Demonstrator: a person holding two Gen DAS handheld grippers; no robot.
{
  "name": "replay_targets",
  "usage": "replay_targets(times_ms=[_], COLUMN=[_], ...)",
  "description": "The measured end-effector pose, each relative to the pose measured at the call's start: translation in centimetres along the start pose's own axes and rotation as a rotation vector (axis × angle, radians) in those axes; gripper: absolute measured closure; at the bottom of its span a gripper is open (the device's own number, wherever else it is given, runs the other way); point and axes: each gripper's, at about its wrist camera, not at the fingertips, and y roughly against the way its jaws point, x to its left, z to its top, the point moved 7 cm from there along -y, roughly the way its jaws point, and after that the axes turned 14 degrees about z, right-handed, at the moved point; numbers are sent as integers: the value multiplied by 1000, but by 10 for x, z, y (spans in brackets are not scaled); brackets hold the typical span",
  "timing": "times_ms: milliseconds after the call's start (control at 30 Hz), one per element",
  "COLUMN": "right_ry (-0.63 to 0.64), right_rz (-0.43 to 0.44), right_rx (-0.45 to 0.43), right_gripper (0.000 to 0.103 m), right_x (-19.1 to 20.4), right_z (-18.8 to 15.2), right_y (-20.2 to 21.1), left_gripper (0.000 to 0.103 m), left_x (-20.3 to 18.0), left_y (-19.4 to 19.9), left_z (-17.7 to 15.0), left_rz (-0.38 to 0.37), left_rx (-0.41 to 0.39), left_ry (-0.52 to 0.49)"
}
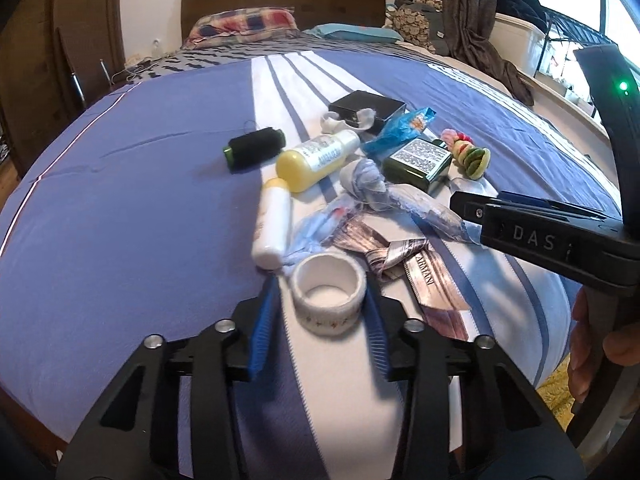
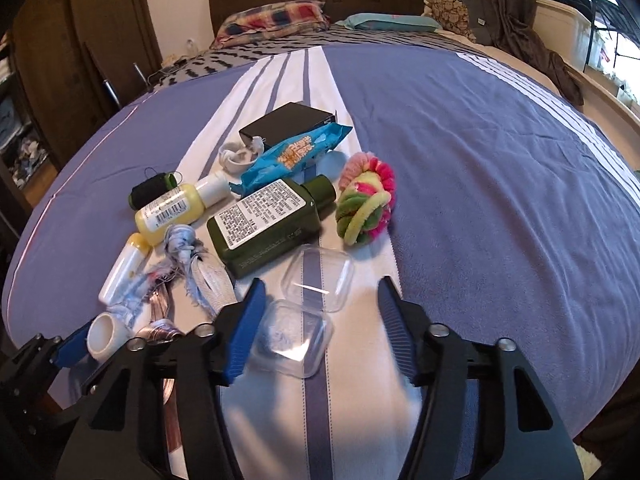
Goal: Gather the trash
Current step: 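Grasp the white tape roll with the left tool while the right tool grasps the clear plastic box, then lift the tape roll and plastic box and carry both down toward the bin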
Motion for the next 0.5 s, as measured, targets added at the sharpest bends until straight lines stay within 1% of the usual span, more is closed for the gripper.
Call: replay_targets(times_ms=[33,167,267,300,367,467,500], right_ry=[1,13,22,25,34,51,54], right_rz=[3,18,23,23,25,34,43], right_rx=[0,-12,-40,-48,-66,-81,-83], right_gripper=[61,65,68,74,90,91,95], right_x=[0,3,6,7,9,13,14], right_z=[1,5,10,11,13,15,14], right_y=[0,5,18,22,35,49,52], left_gripper=[71,72,72,72,72,72,72], left_x=[-1,-1,2,3,5,8,8], left_y=[0,2,9,14,24,43,50], left_z=[1,4,7,8,10,13,13], left_rz=[0,1,8,12,20,22,21], left_rx=[0,-4,-20,-28,-46,-77,-87], left_ry=[-2,-4,3,4,5,8,8])
